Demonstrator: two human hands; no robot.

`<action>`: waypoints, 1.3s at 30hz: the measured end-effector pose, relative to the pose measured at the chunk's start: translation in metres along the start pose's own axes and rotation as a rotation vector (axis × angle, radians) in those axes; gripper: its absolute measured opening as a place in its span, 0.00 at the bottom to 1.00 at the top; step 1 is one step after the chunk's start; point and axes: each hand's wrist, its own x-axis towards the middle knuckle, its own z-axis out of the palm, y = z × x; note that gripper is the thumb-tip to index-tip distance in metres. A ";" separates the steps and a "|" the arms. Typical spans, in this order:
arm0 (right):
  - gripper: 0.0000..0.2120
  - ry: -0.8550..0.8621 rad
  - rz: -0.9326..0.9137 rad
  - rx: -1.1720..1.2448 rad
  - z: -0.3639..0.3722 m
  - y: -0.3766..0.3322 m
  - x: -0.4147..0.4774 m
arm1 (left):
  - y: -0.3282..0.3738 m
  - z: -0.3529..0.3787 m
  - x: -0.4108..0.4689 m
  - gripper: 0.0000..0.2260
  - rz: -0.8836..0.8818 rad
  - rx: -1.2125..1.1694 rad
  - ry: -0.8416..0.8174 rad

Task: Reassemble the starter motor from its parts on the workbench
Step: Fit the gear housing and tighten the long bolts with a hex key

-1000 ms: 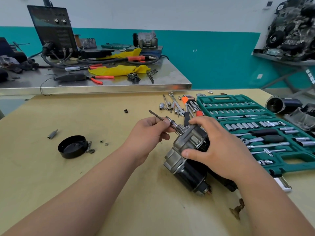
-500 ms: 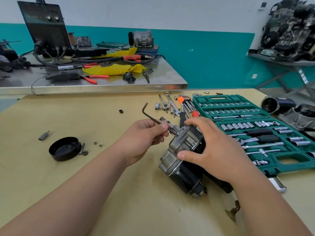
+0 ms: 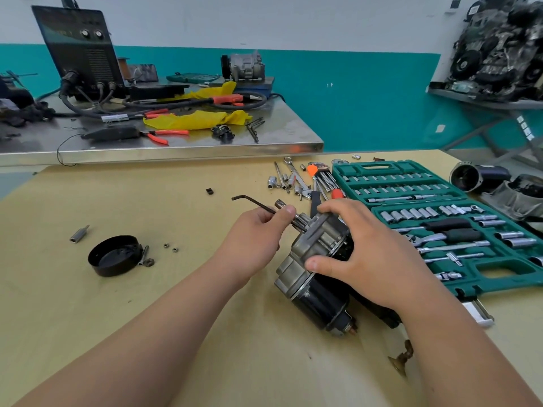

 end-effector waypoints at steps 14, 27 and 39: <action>0.34 -0.008 0.000 0.007 0.000 0.000 0.000 | 0.002 -0.003 -0.001 0.12 0.053 -0.254 -0.131; 0.34 -0.020 0.004 0.013 -0.001 -0.001 0.001 | 0.001 -0.008 0.001 0.19 0.079 0.040 -0.133; 0.34 -0.011 0.002 0.021 -0.001 0.000 0.001 | 0.003 0.000 0.003 0.18 0.039 -0.123 -0.072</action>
